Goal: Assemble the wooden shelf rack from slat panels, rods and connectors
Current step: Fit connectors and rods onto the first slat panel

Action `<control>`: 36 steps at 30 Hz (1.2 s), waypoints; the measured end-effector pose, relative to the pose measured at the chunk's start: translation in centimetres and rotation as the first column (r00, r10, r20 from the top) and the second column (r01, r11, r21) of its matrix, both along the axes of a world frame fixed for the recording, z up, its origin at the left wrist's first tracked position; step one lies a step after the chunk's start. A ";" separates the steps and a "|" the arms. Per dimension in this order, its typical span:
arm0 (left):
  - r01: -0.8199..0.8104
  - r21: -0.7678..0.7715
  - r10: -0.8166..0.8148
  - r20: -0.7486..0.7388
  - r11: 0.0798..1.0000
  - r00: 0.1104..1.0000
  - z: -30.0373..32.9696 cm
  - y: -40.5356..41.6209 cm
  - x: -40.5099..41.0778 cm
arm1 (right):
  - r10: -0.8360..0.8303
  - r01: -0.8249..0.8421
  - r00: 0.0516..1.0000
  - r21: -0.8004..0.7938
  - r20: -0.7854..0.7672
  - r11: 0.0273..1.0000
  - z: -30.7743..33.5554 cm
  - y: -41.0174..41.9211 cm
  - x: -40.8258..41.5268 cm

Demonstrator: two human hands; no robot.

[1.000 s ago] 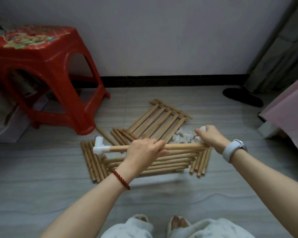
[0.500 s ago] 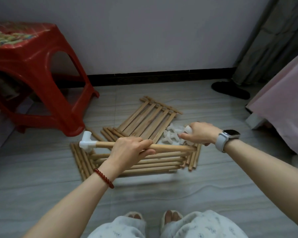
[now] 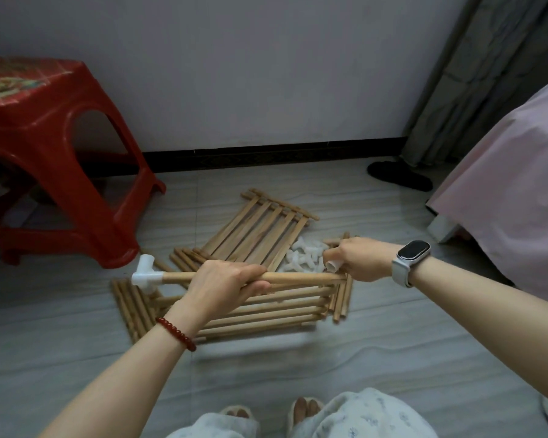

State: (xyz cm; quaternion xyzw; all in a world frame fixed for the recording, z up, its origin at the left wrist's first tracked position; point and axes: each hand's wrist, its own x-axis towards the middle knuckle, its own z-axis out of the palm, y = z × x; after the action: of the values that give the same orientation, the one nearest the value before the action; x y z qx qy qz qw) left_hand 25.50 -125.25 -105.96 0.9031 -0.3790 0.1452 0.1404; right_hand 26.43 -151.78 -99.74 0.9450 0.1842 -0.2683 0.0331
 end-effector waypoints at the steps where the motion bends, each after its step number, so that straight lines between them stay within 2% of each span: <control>1: -0.007 -0.003 0.007 -0.007 1.000 1.000 0.0 -0.2 0.0 | 0.021 -0.020 0.999 -0.009 0.027 1.000 0.0 -0.2 0.0; 4: -0.024 -0.002 0.024 -0.010 1.000 1.000 -0.1 -0.4 -0.1 | 0.051 -0.044 0.993 -0.063 0.107 0.997 0.2 -0.7 0.1; 6: -0.028 -0.012 0.028 -0.011 1.000 1.000 0.1 -0.3 0.0 | -0.010 0.016 0.992 -0.050 0.127 0.999 0.3 -0.9 0.2; 9: -0.028 -0.024 0.027 -0.021 0.999 0.999 0.2 0.0 0.2 | -0.241 0.244 0.970 0.161 -0.039 0.956 0.3 -0.8 0.4; 11: -0.036 -0.014 0.036 -0.015 0.999 0.999 0.1 -0.1 0.1 | -0.376 0.421 0.905 0.291 -0.198 0.859 0.4 -0.6 0.7; 13: -0.046 0.004 0.046 -0.008 0.999 0.999 -0.1 -0.3 0.1 | -0.471 0.540 0.840 0.338 -0.270 0.771 0.2 -0.3 0.7; 14: -0.048 0.008 0.048 -0.004 0.999 0.999 -0.2 -0.3 0.2 | -0.496 0.555 0.831 0.340 -0.252 0.759 0.0 0.1 0.5; 15: -0.050 0.007 0.050 -0.004 0.999 0.999 -0.3 -0.2 0.2 | -0.486 0.515 0.857 0.308 -0.170 0.800 -0.2 0.4 0.2; 16: -0.056 0.004 0.056 -0.012 0.998 0.998 -0.3 -0.1 0.3 | -0.415 0.411 0.909 0.236 -0.034 0.881 -0.2 0.4 0.0; 18: -0.070 0.012 0.071 -0.031 0.997 0.997 -0.4 0.0 0.3 | -0.129 0.126 0.971 0.026 0.200 0.992 0.2 0.0 -0.3; 19: -0.069 0.023 0.070 -0.037 0.997 0.997 -0.5 -0.1 0.2 | -0.010 0.023 0.977 -0.060 0.214 0.998 0.5 -0.4 -0.4; 21: -0.062 0.046 0.063 -0.024 0.997 0.998 -0.7 -0.4 0.0 | 0.102 -0.078 0.979 -0.140 0.174 0.987 0.3 -1.3 -0.8; 22: -0.060 0.056 0.061 -0.010 0.997 0.998 -0.8 -0.6 0.0 | 0.102 -0.079 0.980 -0.133 0.173 0.988 0.2 -1.6 -1.1; 23: -0.060 0.065 0.060 -0.001 0.996 0.998 -0.9 -0.7 0.0 | 0.034 -0.027 0.979 -0.038 0.202 0.999 0.1 -1.7 -1.4; 24: -0.060 0.069 0.060 0.003 0.996 0.998 -0.9 -0.9 0.1 | -0.118 0.083 0.963 0.152 0.240 0.985 0.3 -1.9 -1.3; 25: -0.062 0.067 0.062 0.004 0.996 0.998 -0.9 -0.9 0.2 | -0.331 0.214 0.915 0.417 0.232 0.883 0.7 -2.1 -0.8; 26: -0.066 0.060 0.066 -0.002 0.996 0.998 -0.8 -0.9 0.3 | -0.541 0.315 0.828 0.677 0.146 0.665 1.4 -2.3 0.1; 27: -0.070 0.051 0.071 -0.014 0.996 0.997 -0.7 -0.9 0.4 | -0.673 0.354 0.739 0.828 0.037 0.435 2.2 -2.8 0.9; 28: -0.075 0.044 0.076 -0.025 0.996 0.997 -0.6 -1.0 0.5 | -0.737 0.366 0.676 0.878 -0.022 0.310 2.7 -3.3 1.4; 31: -0.103 0.010 0.103 -0.015 0.995 0.995 -0.5 -0.9 0.5 | -0.765 0.476 0.632 0.841 -0.123 0.258 0.4 -3.7 1.0; 33: -0.125 -0.024 0.125 0.009 0.992 0.992 -0.4 -1.0 0.3 | -0.746 0.582 0.564 0.812 -0.354 0.055 -2.5 -3.7 0.0; 36: -0.158 -0.050 0.160 0.038 0.986 0.986 -0.4 -1.1 0.3 | -0.696 0.623 0.430 0.747 -0.575 -0.232 -4.6 -3.6 -0.9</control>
State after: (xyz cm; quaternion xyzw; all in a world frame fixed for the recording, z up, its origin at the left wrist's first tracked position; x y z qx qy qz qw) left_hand 25.81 -126.34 -106.35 0.9237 -0.3051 0.1837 0.1413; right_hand 25.52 -155.38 -104.36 0.7104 -0.2362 -0.0474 -0.6613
